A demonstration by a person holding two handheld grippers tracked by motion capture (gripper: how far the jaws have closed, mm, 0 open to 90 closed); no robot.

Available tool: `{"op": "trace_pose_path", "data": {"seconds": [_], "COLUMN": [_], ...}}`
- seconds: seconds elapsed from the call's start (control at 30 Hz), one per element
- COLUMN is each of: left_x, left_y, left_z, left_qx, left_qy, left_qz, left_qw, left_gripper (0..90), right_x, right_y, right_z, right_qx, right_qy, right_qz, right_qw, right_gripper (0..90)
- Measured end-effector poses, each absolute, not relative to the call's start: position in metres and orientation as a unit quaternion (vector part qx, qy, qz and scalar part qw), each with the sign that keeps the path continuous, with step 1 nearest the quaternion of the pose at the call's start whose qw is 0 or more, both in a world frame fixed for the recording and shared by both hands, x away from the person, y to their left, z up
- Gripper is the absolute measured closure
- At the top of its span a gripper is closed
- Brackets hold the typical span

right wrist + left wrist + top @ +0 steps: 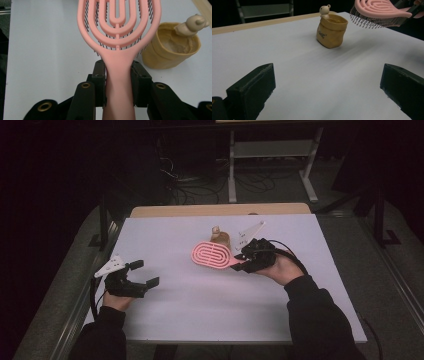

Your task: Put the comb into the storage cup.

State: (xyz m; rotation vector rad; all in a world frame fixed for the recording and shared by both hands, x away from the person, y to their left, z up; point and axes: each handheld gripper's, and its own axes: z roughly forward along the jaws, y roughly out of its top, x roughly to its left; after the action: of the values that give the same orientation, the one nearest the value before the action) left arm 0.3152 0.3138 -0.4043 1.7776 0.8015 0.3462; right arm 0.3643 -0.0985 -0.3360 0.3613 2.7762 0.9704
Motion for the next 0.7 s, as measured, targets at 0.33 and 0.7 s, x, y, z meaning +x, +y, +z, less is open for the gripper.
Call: {"op": "trace_pose_path", "data": {"seconds": [0.33,0.7], "left_x": [0.323,0.332], "left_y": [0.312,0.300], "left_z": [-0.384,-0.366], "left_qx": [0.745,0.762], "left_qy": [0.332,0.324], "left_qz": [0.119,0.096], "left_qw": [0.565,0.553], "left_gripper": [0.0,0.0], "right_x": [0.364,0.363], "right_y": [-0.092,-0.084], "right_z": [-0.322,-0.312], "right_qx": [0.116,0.105], "right_qy": [0.931,0.930], "right_qz": [0.330,0.335], "right_qw": [0.101,0.113], "right_gripper": [67.8,67.8]}}
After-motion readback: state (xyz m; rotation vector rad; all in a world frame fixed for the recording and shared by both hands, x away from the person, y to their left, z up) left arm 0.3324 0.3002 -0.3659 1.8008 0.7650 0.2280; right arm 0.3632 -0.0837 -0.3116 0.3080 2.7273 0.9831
